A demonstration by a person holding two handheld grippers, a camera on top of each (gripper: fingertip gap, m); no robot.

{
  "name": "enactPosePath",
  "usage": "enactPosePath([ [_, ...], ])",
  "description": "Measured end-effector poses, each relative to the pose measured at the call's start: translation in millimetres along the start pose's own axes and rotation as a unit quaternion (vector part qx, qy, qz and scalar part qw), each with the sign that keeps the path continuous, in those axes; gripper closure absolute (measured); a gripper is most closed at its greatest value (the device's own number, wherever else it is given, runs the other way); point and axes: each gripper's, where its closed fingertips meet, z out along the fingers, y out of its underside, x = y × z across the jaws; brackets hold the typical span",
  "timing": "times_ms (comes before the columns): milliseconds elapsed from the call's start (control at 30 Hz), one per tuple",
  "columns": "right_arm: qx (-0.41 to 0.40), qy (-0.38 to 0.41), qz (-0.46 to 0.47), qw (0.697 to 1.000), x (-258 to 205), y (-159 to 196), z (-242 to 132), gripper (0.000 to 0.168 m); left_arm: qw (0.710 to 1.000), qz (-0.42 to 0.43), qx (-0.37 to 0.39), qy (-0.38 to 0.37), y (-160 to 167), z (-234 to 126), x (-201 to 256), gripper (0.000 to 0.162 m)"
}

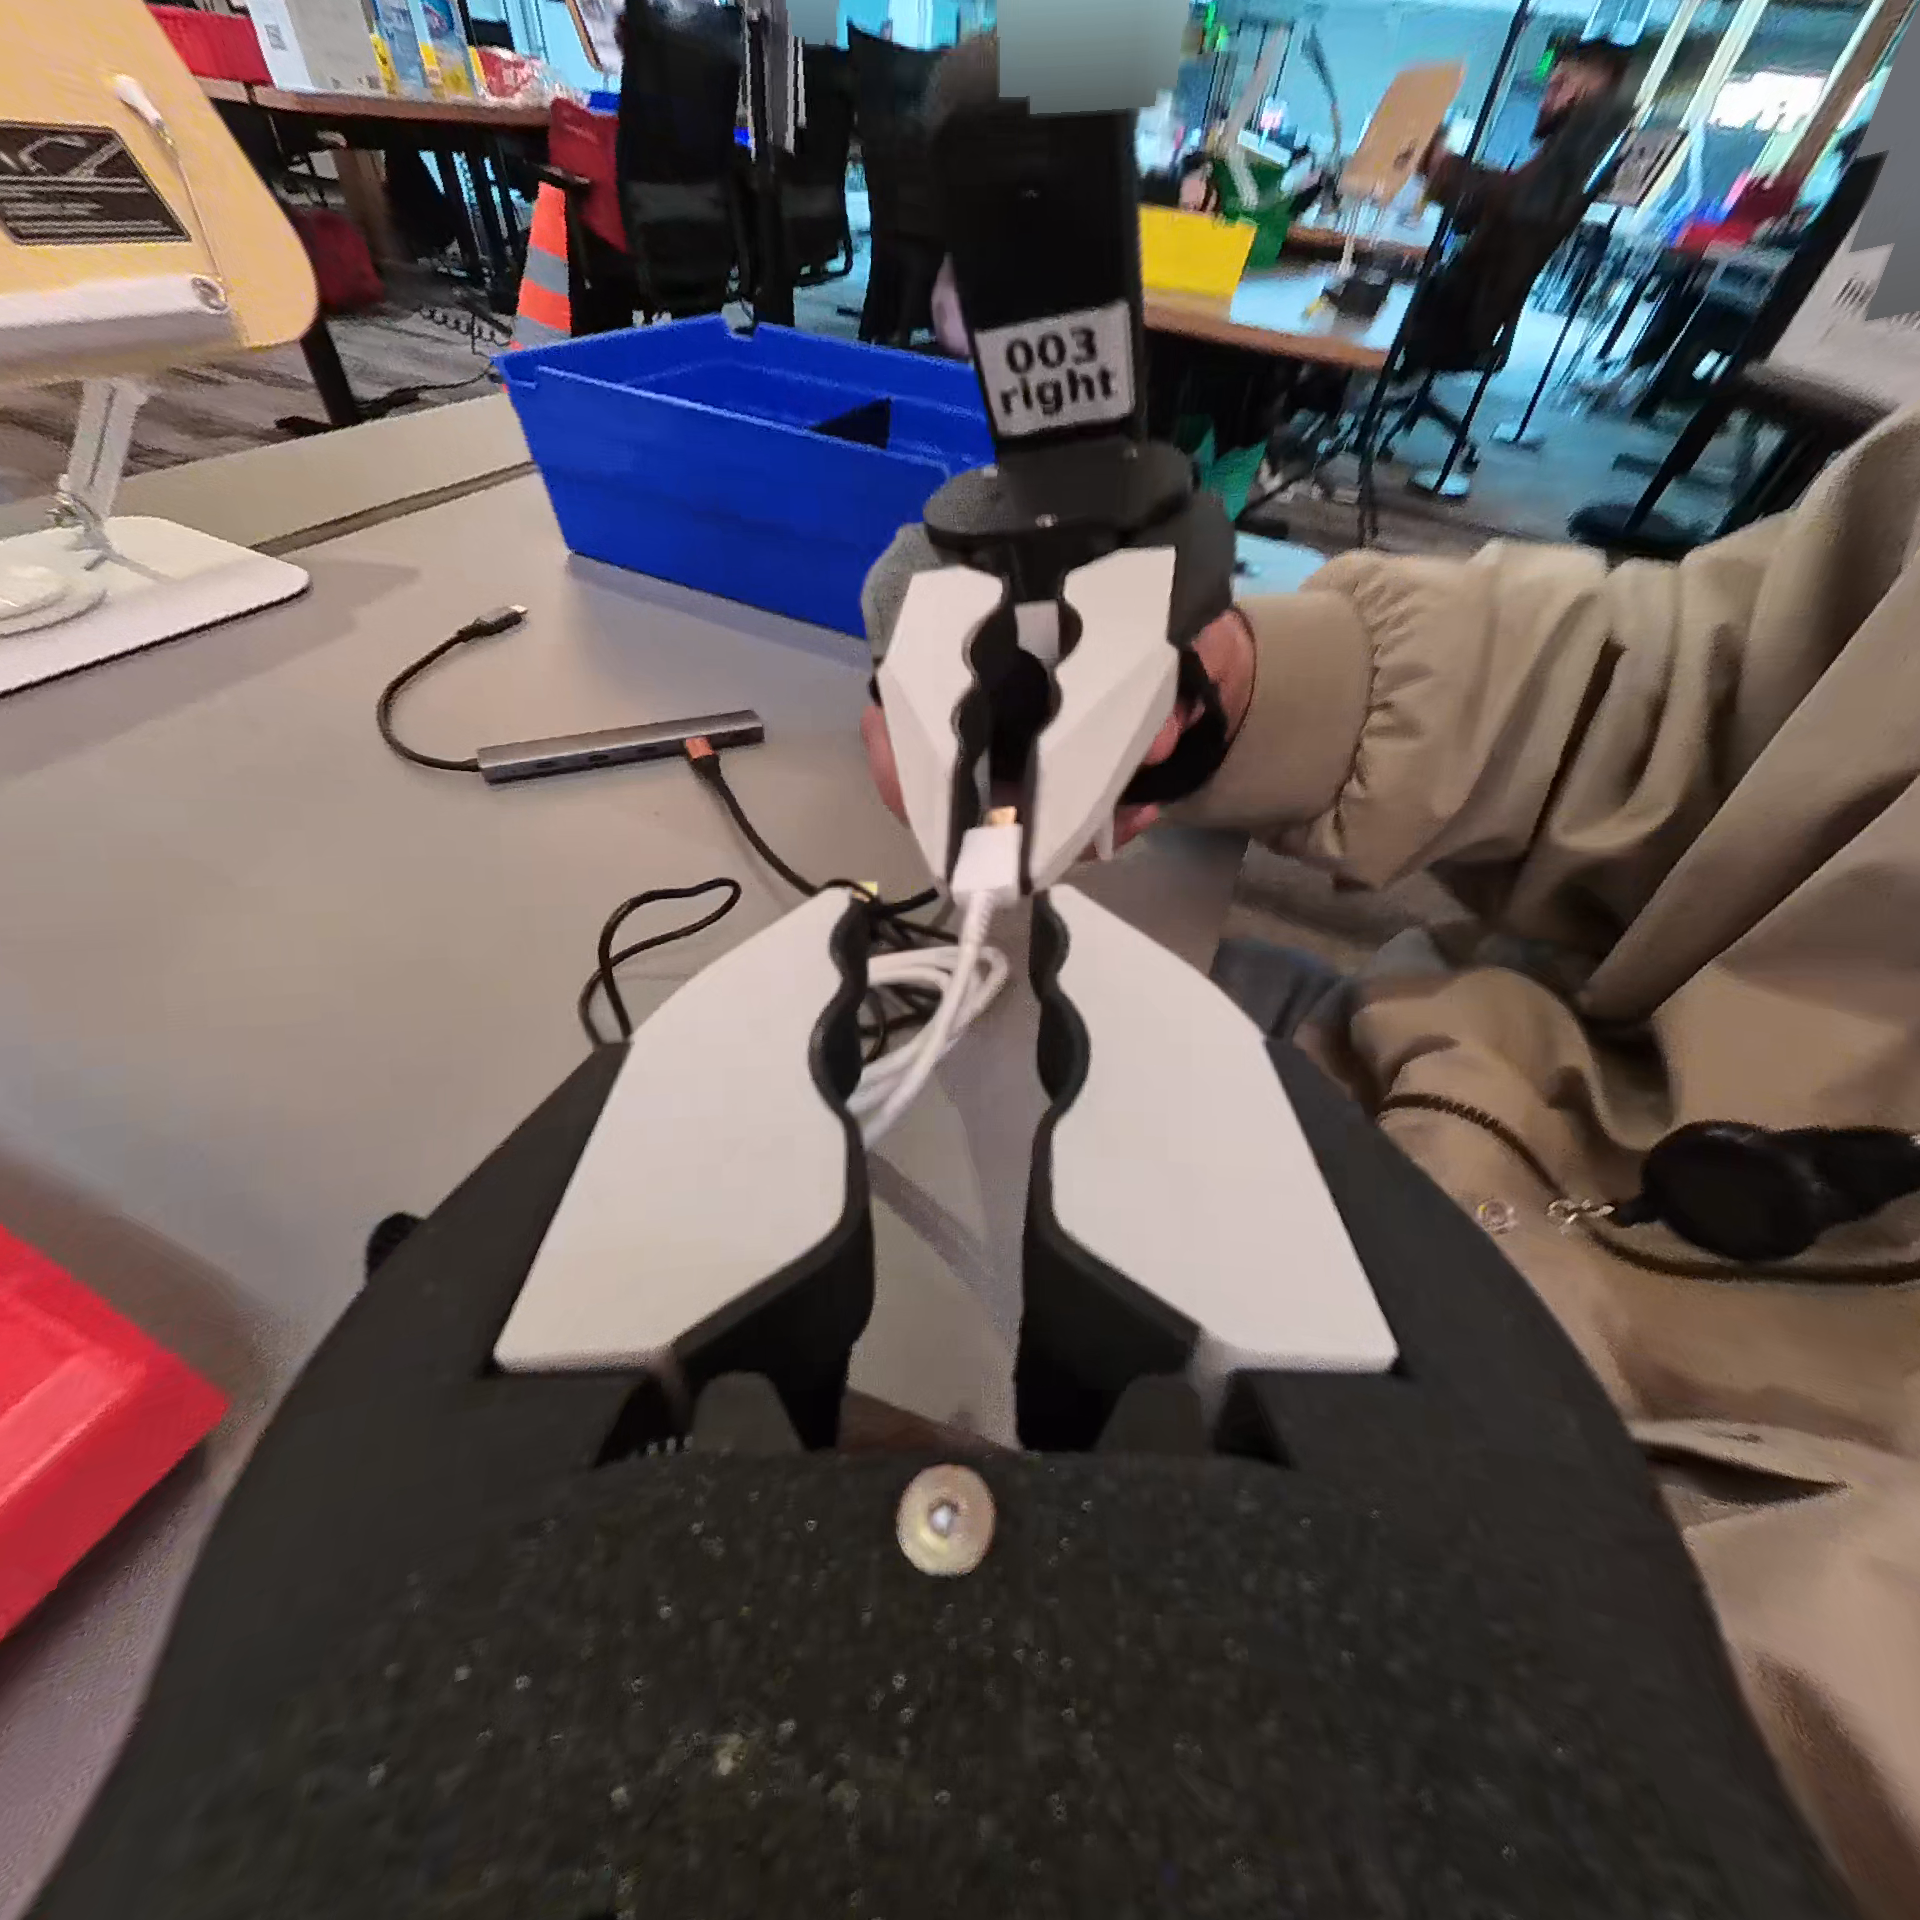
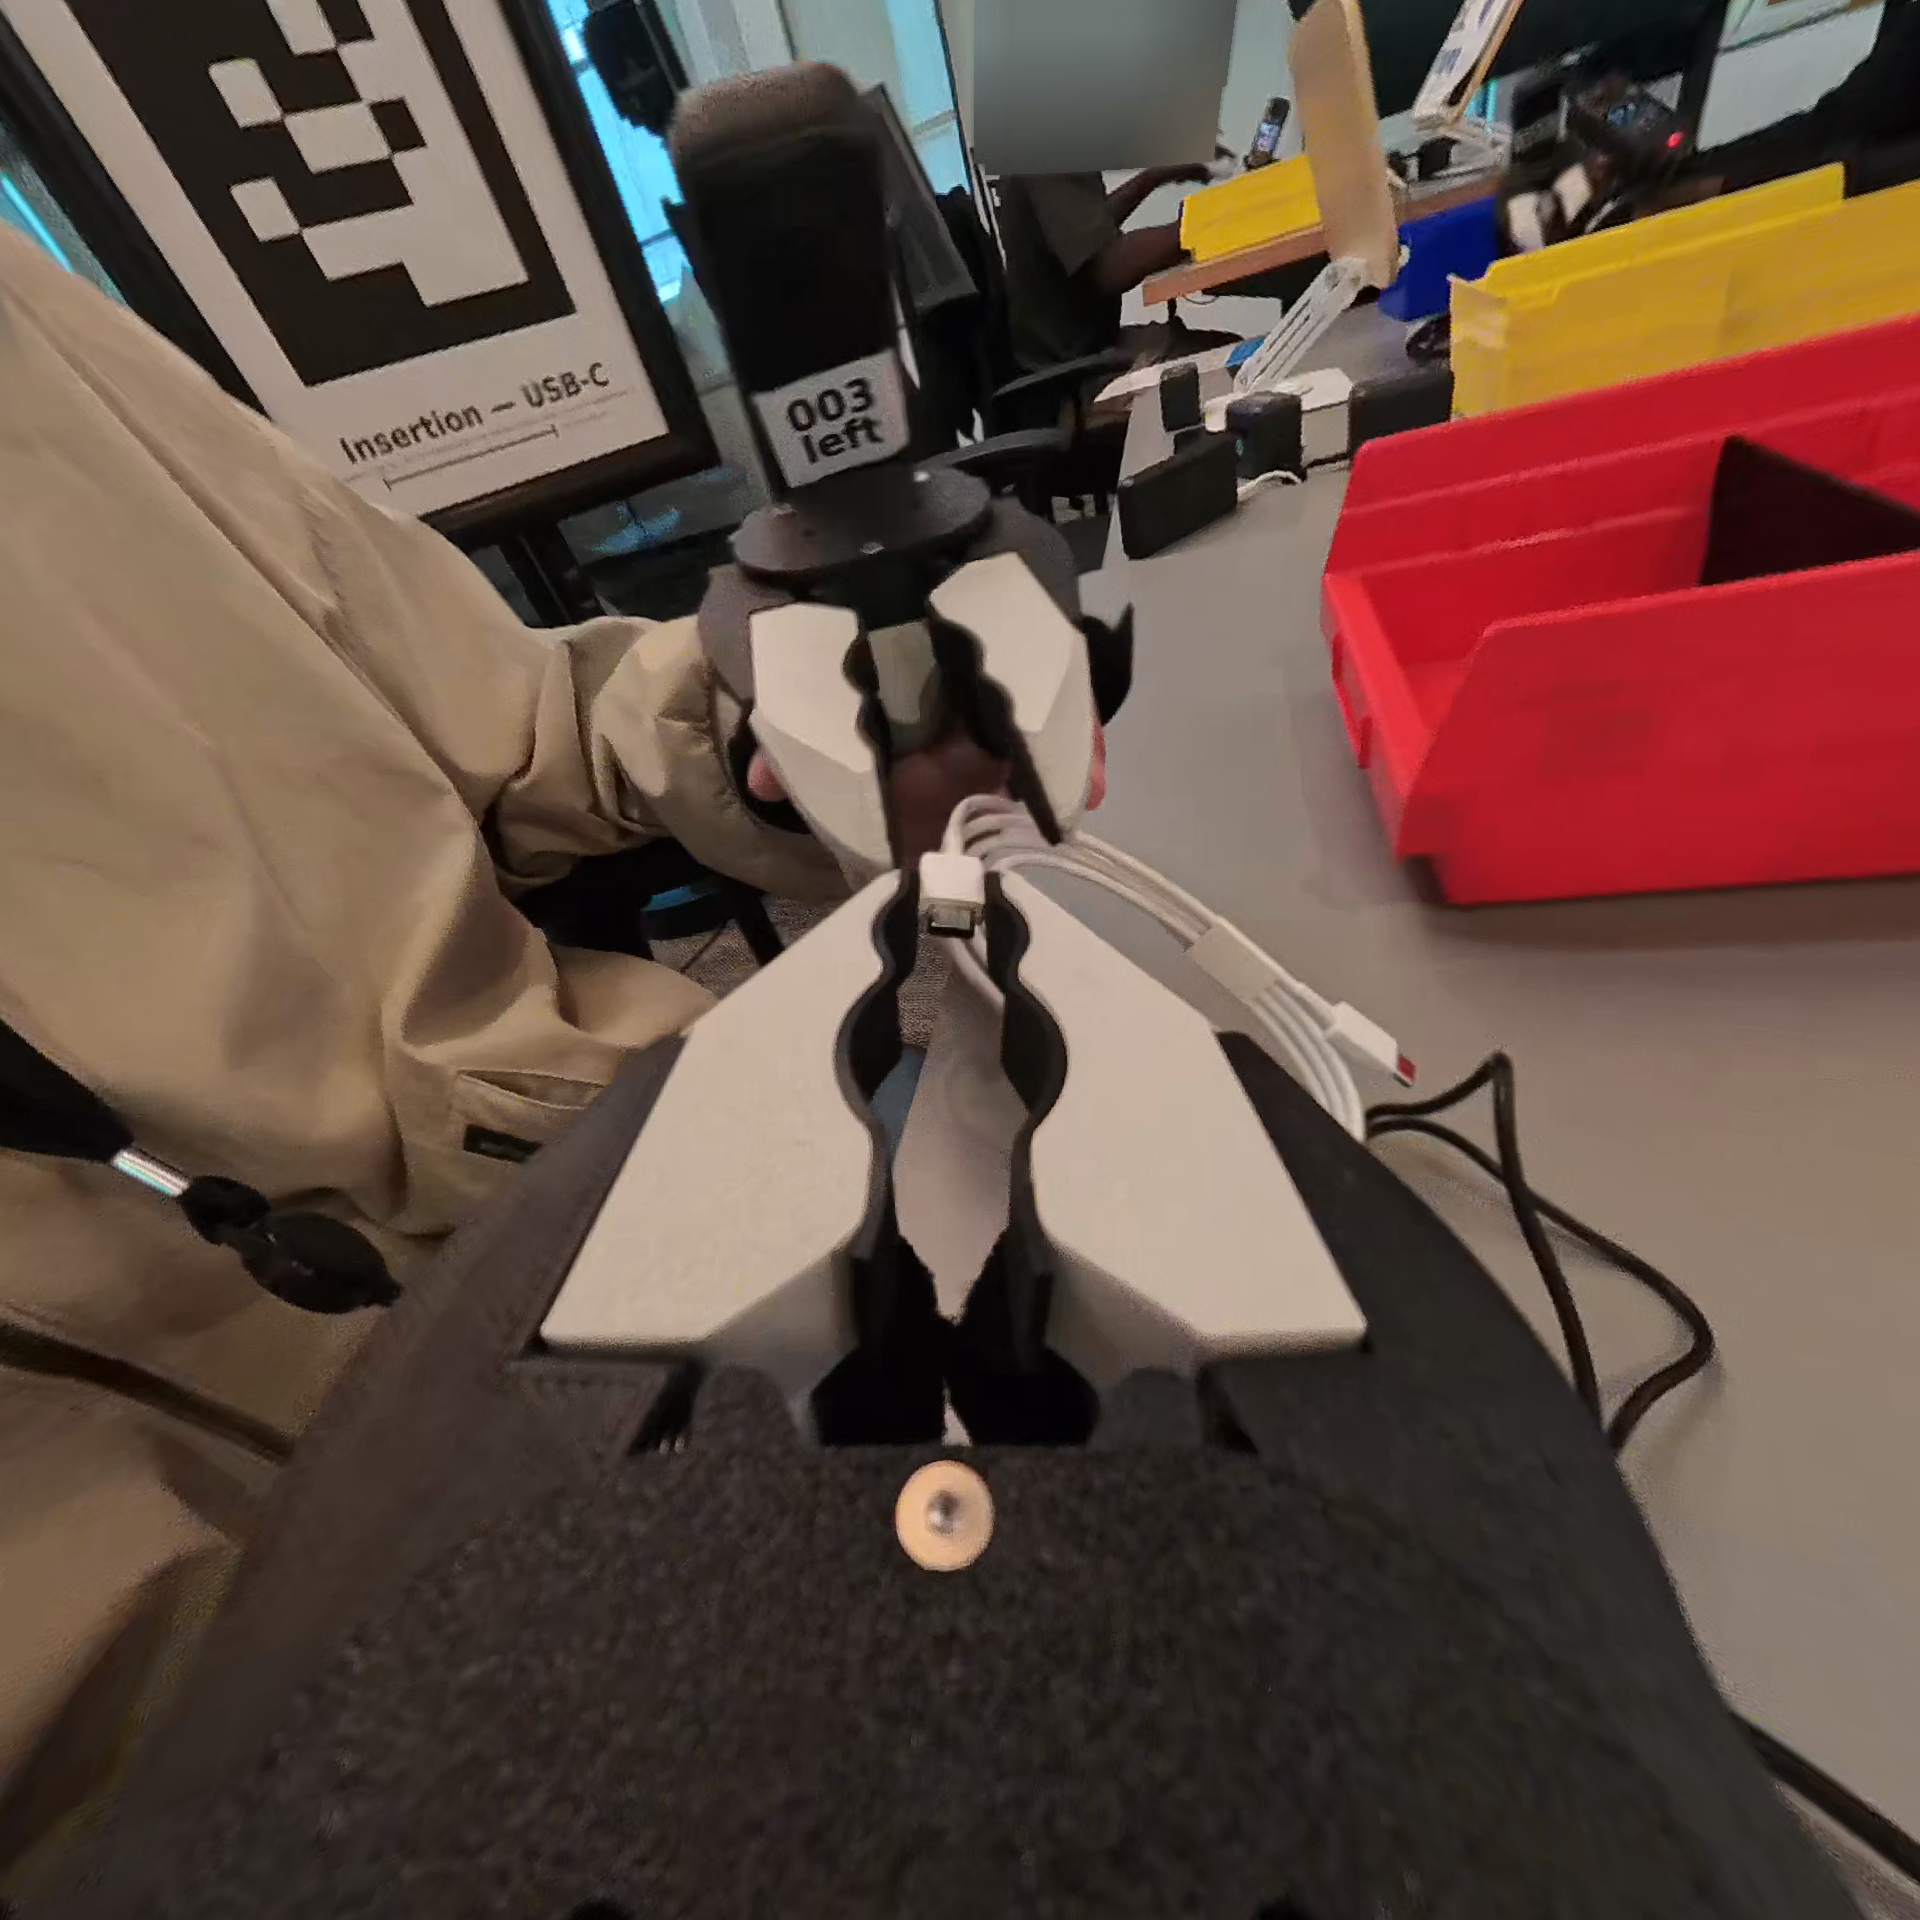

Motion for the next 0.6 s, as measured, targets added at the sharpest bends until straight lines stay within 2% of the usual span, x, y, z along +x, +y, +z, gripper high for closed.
enactPosePath([
  [133, 0.025, 0.007, -0.048, 0.999, -6, -8, 3, 0.157, 0.998, -0.043, 0.039, 0.026, -9, -2, 3, 0.134],
  [267, 0.045, 0.006, -0.058, 0.997, -9, -14, 3, 0.157, 0.998, -0.026, 0.052, 0.030, -13, -4, 6, 0.137],
  [333, 0.050, 0.003, -0.053, 0.997, -9, -15, 3, 0.157, 0.998, -0.021, 0.051, 0.033, -13, -4, 8, 0.141],
  [400, 0.050, 0.002, -0.053, 0.997, -9, -14, 2, 0.157, 0.998, -0.015, 0.049, 0.047, -12, -4, 12, 0.151],
  [600, 0.056, 0.001, -0.048, 0.997, -8, -15, 1, 0.157, 0.998, -0.015, 0.035, 0.043, -12, -4, 10, 0.154],
])
